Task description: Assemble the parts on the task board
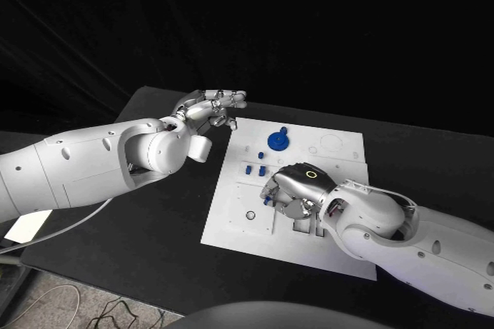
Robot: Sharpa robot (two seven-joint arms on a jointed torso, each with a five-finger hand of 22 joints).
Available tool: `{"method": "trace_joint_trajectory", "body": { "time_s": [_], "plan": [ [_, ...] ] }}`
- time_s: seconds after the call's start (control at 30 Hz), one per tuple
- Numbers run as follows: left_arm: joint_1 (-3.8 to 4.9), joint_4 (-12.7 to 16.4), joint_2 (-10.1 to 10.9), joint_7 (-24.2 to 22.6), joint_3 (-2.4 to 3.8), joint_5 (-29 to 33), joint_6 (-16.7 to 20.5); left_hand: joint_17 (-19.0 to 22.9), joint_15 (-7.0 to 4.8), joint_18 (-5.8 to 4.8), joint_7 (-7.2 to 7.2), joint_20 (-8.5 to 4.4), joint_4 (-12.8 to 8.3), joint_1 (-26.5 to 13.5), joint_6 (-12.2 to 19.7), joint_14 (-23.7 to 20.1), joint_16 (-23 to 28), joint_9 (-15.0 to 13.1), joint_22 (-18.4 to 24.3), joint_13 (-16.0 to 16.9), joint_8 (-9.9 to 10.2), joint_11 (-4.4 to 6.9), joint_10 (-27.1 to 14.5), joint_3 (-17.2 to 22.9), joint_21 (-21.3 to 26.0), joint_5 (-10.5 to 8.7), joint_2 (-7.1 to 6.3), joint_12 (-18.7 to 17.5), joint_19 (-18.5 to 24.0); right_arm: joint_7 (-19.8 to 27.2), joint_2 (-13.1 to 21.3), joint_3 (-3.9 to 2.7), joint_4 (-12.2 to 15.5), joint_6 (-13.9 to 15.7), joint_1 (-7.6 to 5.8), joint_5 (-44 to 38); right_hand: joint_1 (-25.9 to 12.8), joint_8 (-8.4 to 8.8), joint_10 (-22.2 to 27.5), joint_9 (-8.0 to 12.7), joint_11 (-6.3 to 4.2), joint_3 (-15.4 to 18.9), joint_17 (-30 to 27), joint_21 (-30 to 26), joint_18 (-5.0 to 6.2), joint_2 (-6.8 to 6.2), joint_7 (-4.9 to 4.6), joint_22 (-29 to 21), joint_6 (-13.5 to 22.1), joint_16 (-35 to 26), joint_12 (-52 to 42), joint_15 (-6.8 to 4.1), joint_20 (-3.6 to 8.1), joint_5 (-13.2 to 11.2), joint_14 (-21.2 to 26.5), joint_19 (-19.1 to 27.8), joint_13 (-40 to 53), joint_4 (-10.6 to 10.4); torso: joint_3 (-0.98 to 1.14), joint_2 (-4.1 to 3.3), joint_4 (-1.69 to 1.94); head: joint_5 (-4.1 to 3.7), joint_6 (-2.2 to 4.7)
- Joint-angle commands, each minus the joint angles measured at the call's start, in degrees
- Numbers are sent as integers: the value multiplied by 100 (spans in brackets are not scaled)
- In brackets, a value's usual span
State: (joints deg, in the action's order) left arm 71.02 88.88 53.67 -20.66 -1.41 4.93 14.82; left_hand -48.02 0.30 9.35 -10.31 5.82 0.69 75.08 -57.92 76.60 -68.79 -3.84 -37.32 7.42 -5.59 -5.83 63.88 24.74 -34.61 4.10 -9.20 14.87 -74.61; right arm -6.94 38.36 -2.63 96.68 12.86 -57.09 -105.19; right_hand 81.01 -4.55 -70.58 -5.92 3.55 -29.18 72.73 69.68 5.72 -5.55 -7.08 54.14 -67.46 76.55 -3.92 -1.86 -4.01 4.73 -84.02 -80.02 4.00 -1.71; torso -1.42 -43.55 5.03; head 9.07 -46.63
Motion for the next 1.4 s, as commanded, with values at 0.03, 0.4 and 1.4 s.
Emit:
{"method": "trace_joint_trajectory", "body": {
  "time_s": [0.03,0.4,1.4],
  "plan": [
    [4,19,1,-22,3,13,-107,6,40,97,-10,27,-4,23,37,-17,-4,7,6,7,22,0,-48,-25,35,34,47,18,-2,-3,-23,8,-2,-167,10,-37,-11,-10,-19,-7,2,7,-4,3,71,37,-15,-9,-35,15,21,45,-7,-11,-319,-15,6,39,-1,0,-1,-1,-6],
    [5,29,16,-19,4,13,-130,18,48,98,-19,35,-11,21,67,-22,-5,7,12,12,25,-9,-76,-52,43,35,44,43,-5,-179,-40,49,-62,-154,6,-93,-491,113,633,152,178,352,-200,-206,113,-329,-185,-331,668,-121,37,199,-123,-44,-256,132,-44,-61,-6,7,-6,3,-24],
    [5,12,63,72,3,13,-198,37,58,98,-30,43,-5,4,102,-31,-2,7,20,15,29,-20,-111,-86,52,34,45,65,-4,-396,1074,-103,571,175,-590,373,-520,95,1351,208,205,1384,-561,-624,210,-404,-144,-904,981,-360,-372,213,-185,210,-185,277,-33,-198,-8,13,-24,-173,124]
  ]
}}
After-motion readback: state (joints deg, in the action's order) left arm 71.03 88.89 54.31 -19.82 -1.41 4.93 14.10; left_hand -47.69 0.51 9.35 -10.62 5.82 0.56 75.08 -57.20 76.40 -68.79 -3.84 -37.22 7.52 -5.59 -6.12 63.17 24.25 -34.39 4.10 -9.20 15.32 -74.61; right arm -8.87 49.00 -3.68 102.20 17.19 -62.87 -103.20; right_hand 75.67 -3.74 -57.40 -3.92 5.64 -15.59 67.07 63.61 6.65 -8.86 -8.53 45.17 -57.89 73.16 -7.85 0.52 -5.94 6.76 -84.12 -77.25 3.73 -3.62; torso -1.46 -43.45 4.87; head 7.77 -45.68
